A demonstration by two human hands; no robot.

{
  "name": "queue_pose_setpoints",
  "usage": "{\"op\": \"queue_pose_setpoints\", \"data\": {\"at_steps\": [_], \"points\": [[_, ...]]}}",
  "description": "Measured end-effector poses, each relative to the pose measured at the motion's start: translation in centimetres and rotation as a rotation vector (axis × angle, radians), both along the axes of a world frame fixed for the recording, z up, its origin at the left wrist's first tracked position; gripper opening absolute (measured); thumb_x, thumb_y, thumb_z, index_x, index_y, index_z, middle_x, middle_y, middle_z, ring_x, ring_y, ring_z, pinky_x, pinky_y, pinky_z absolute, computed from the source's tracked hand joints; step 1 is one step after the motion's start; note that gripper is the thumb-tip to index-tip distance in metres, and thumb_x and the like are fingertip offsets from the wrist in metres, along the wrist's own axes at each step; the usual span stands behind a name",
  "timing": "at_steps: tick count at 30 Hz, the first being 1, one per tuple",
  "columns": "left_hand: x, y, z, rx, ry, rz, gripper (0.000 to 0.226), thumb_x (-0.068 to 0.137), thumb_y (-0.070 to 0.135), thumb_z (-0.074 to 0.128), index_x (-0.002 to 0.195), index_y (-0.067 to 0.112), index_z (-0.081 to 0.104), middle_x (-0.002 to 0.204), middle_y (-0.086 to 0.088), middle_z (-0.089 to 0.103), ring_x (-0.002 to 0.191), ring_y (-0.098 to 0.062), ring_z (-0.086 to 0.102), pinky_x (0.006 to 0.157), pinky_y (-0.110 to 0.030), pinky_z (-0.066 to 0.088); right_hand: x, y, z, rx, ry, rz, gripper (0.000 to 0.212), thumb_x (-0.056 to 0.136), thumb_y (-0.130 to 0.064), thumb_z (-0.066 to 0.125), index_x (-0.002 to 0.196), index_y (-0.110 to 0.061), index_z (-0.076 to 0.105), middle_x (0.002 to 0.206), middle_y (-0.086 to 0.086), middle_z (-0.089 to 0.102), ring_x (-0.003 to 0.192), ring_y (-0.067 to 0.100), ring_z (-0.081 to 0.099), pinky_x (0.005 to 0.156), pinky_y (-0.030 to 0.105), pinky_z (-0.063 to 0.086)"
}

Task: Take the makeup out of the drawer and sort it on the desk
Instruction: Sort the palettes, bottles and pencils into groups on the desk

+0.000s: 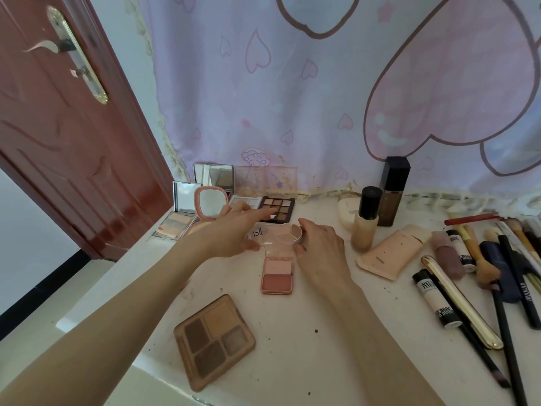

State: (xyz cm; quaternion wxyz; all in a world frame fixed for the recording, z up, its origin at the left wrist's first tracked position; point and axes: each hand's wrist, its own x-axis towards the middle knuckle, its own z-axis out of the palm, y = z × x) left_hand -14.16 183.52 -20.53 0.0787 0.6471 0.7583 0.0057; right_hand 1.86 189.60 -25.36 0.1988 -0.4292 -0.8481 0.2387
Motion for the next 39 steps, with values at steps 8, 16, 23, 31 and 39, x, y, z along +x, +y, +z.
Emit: {"op": "queue_pose_setpoints", "data": {"at_steps": [8,16,23,31,39], "points": [[-0.3,-4.2,-0.2,0.264,-0.09,0.036,0.054,0.09,0.018,0.057,0.139,0.027,0.036,0.138,0.002,0.045,0.125,-0.022,0.034,0.101,-0.034,0.027,0.5,-1.5,0.7,0.058,0.239,-0.073,0.039,0.098,-0.019,0.043,0.136,-0.013,0.042,0.139,0.004,0.044,0.128,0.02,0.036,0.103,0.03,0.028],[-1.8,-13.9,-1.0,0.35,-0.206,0.286,0.043,0.086,0.017,0.063,0.127,0.025,0.052,0.114,-0.001,0.059,0.111,-0.027,0.049,0.099,-0.044,0.037,-1.6,-6.8,0.8,0.234,0.467,0.288,0.025,0.088,-0.019,0.05,0.105,-0.01,0.065,0.101,0.004,0.061,0.094,0.011,0.051,0.081,0.02,0.042],[2.8,-18.2,-1.9,0.278,-0.381,0.234,0.084,0.064,0.08,0.047,0.128,0.026,0.051,0.124,0.018,0.045,0.116,0.004,0.036,0.096,-0.014,0.028,-2.4,-9.9,0.2,0.103,0.237,0.602,0.029,0.096,-0.012,0.044,0.118,-0.011,0.061,0.114,0.005,0.061,0.103,0.018,0.056,0.09,0.029,0.044],[4.3,-17.8,-2.1,0.116,-0.192,0.177,0.087,0.073,0.06,0.064,0.144,0.028,0.024,0.133,0.005,0.04,0.12,-0.011,0.034,0.097,-0.017,0.027,-2.3,-9.2,0.4,-0.245,0.341,0.359,0.025,0.095,-0.009,0.045,0.11,-0.011,0.065,0.1,0.003,0.069,0.089,0.008,0.062,0.092,0.029,0.048],[4.2,-17.5,-2.0,0.129,-0.15,0.143,0.086,0.071,0.06,0.065,0.142,0.027,0.028,0.126,0.008,0.045,0.114,-0.01,0.041,0.096,-0.025,0.038,-2.2,-8.9,0.9,-0.38,0.356,0.33,0.022,0.094,-0.012,0.048,0.104,-0.012,0.067,0.09,-0.003,0.067,0.089,0.011,0.065,0.091,0.035,0.051]]}}
